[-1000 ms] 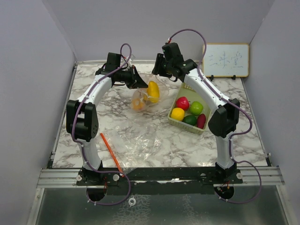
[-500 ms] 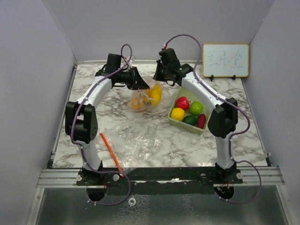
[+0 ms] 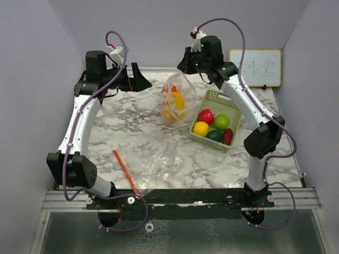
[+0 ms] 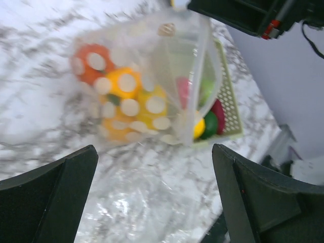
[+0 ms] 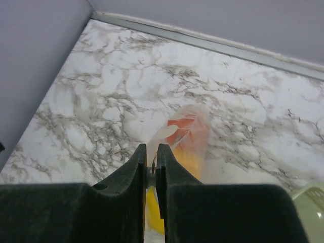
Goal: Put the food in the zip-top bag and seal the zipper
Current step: Adjust the zipper food storage bag at the center of the board.
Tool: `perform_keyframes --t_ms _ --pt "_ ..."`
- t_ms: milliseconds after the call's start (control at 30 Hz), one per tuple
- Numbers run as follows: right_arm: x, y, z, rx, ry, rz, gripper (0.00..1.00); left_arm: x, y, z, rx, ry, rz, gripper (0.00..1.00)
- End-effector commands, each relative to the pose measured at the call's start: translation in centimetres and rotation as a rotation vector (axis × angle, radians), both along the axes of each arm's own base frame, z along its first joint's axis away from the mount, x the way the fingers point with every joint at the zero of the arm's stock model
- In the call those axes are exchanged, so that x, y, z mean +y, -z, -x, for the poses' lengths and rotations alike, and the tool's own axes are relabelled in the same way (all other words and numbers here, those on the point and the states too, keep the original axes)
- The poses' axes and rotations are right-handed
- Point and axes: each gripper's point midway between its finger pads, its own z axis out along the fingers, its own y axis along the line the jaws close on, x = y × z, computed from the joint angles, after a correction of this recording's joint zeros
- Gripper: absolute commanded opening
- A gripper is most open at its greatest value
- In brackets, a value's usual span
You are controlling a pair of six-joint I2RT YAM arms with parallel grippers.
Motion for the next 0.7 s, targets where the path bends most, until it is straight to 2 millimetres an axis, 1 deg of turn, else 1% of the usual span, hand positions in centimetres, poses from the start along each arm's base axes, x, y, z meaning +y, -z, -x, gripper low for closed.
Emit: perform_keyframes --t_ms 0,33,67,133,167,233,267,333,400,467,567,667 --pt "2.1 -6.6 2.8 -0.203 -0.360 -0.092 0.02 3.7 -0.5 -3.2 -0.172 -0.128 -0.195 0.96" --pt "2.7 -7.3 3.5 -0.222 -0.430 -0.104 0.02 3.3 -0.9 -3.4 -0.189 -0.103 -0.182 0.93" --pt "3.3 -7.8 4.2 -0.240 -0.494 -0.112 0.02 2.5 -1.5 -3.3 -0.213 -0.054 -0.147 0.90" --pt "4.3 -8.9 6.2 -0.266 -0.636 -0.139 0.02 1.3 -2.5 -3.4 -0.268 0.018 -0.089 0.80" --pt "4.7 -9.0 7.1 -0.265 -0.691 -0.156 0.02 0.9 -3.0 -3.4 -0.297 0.050 -0.066 0.75" --pt "5.2 -9.3 8.7 -0.264 -0.787 -0.188 0.02 -0.1 -3.8 -3.2 -0.351 0.119 -0.027 0.71" --pt "5.3 -9.5 9.7 -0.263 -0.836 -0.207 0.02 -0.7 -4.1 -2.6 -0.371 0.172 0.002 0.70" --pt "5.4 -9.8 10.8 -0.263 -0.895 -0.229 0.02 -1.9 -4.7 -1.1 -0.419 0.285 0.058 0.67" --pt "5.5 -9.9 11.8 -0.260 -0.943 -0.249 0.03 -2.8 -4.6 -0.3 -0.438 0.334 0.086 0.66" --pt "5.5 -9.7 12.3 -0.243 -0.974 -0.267 0.02 -3.2 -4.2 -0.2 -0.440 0.347 0.088 0.66" --pt "5.6 -8.9 12.6 -0.208 -0.984 -0.281 0.02 -3.6 -4.2 0.0 -0.453 0.366 0.104 0.67" --pt "5.7 -8.6 12.9 -0.191 -1.001 -0.292 0.02 -4.4 -4.3 0.8 -0.461 0.399 0.123 0.71"
